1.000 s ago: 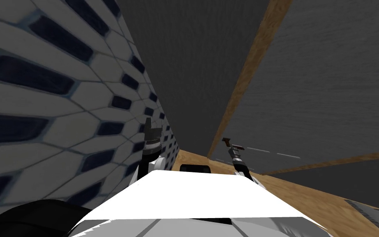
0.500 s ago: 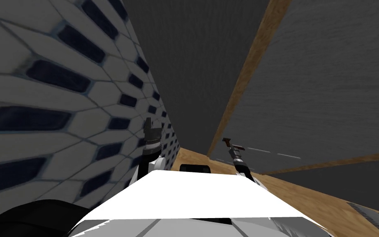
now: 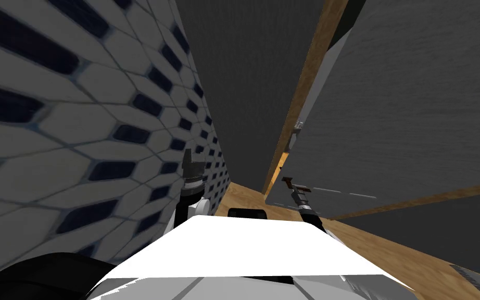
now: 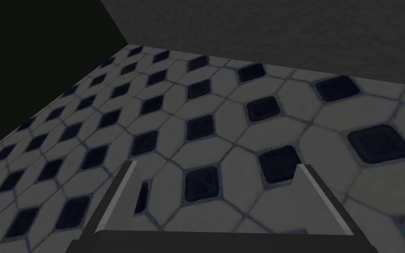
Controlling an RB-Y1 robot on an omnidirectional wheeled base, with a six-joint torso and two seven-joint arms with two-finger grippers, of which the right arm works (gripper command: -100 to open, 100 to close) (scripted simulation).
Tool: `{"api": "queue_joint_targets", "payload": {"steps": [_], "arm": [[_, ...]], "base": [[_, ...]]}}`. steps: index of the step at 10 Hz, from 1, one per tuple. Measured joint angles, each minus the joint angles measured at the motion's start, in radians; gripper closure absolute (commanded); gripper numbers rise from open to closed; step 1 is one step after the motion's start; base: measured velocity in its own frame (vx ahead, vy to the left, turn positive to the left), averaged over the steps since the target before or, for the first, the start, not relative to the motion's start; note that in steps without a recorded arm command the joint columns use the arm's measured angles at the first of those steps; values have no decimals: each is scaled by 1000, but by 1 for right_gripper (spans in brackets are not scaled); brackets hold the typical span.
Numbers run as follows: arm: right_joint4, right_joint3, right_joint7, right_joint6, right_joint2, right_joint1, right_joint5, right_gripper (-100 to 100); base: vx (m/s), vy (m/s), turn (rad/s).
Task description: Pull the door open
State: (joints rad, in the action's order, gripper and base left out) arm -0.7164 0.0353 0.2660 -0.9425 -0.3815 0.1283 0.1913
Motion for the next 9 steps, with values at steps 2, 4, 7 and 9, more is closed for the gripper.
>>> {"api": "queue_joint_targets", "payload": {"steps": [2,4,7,9], "arm": [[-1,18,22,-21,-15,13,-8,100],[-3,25,31,-33,-24,29,-10,100],[-6,43,51,-72,-41,58,-15,100],[4,54,68,-106,-58,78,-18,100]], "base": [[-149,-40,71],[-194,-60,188],[-164,-42,116],[-188,-45,157]]}}
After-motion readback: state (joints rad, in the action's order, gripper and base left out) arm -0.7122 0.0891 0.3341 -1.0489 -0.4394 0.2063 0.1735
